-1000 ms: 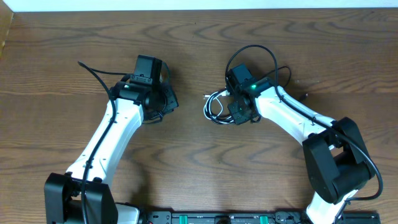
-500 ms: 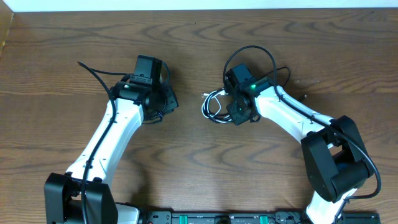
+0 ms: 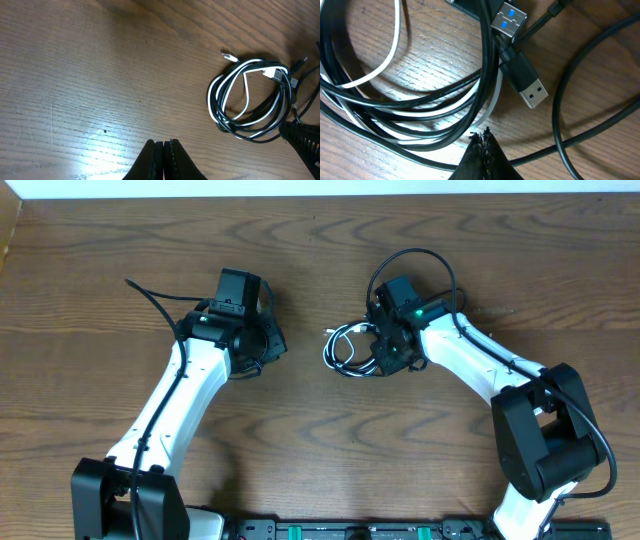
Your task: Untangle cables
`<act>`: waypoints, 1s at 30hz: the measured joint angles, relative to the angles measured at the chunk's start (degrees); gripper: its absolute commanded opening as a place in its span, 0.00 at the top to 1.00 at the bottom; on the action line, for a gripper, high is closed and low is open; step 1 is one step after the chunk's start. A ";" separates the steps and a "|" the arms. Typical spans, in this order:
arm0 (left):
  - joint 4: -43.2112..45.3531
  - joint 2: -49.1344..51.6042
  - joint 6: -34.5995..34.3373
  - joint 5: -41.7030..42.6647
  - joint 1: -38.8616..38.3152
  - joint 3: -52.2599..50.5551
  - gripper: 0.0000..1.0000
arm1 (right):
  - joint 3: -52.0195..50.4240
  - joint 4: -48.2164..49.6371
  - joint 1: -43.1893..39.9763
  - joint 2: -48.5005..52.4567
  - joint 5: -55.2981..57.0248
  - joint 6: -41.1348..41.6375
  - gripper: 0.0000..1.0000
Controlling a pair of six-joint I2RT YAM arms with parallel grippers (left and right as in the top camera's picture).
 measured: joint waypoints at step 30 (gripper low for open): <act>0.26 0.00 0.00 0.00 0.00 0.00 0.91 | 8.70 -2.29 0.00 7.23 -7.45 -0.15 0.99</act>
